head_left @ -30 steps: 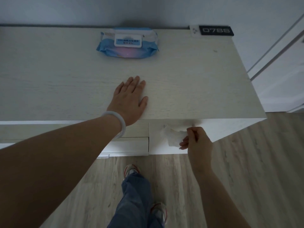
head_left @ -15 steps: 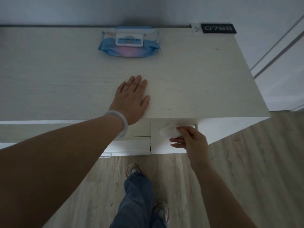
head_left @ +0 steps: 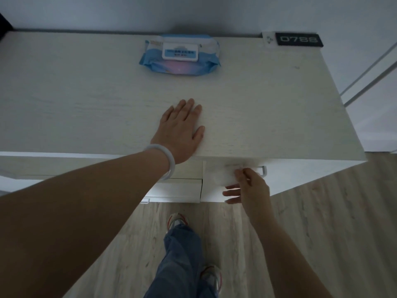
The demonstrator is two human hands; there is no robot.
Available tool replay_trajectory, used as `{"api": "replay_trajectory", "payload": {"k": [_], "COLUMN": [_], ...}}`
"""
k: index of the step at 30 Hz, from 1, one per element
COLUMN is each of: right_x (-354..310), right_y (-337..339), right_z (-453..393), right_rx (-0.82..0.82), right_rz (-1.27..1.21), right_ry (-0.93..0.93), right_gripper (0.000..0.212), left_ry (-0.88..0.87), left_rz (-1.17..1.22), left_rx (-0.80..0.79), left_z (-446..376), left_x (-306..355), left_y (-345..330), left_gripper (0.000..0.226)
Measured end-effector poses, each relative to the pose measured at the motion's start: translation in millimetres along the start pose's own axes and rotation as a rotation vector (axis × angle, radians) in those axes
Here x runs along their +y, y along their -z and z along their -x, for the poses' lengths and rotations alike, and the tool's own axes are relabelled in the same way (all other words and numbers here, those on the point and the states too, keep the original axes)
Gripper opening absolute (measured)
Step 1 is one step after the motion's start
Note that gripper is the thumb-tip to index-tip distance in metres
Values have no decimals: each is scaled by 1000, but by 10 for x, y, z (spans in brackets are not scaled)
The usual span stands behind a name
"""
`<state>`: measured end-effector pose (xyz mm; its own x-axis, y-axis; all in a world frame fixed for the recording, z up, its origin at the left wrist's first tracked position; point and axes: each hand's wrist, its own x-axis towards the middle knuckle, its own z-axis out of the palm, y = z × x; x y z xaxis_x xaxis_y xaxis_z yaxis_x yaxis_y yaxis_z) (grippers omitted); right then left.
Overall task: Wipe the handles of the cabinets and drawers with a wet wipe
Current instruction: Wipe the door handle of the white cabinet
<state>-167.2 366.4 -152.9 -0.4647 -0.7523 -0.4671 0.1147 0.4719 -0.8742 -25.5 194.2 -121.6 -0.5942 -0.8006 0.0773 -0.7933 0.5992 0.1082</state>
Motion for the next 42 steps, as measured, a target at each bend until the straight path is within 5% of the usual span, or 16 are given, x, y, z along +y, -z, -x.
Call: {"api": "replay_trajectory", "payload": {"k": [4,9,21,28,36,42], "right_x": [-103,-148,-55,1,45,46], "right_y": [-180,-219,-181,529,-138,209], "right_z": [-61,-32,-66,-179,-74,-93], "right_rx": [-160,-134,-159,-58,-189,-184], "right_rz": [-110,-192,-21,258,82,313], "right_ry": [-119,-156,-42,108,42,131], "right_gripper": [26,21,23,13,16,10], "left_ry": [-2,-3,-4,1,4,11], "left_rz": [-1,-6,9,11,5,0], "left_rx": [2,2,-9,-1,-4,-2], "left_z": [3,2,2,0,1,2], "left_x": [11,5,8,6,19,19], "left_y": [2,-7,13,4,-4,9], "left_gripper": [62,60,59,64,66,65]}}
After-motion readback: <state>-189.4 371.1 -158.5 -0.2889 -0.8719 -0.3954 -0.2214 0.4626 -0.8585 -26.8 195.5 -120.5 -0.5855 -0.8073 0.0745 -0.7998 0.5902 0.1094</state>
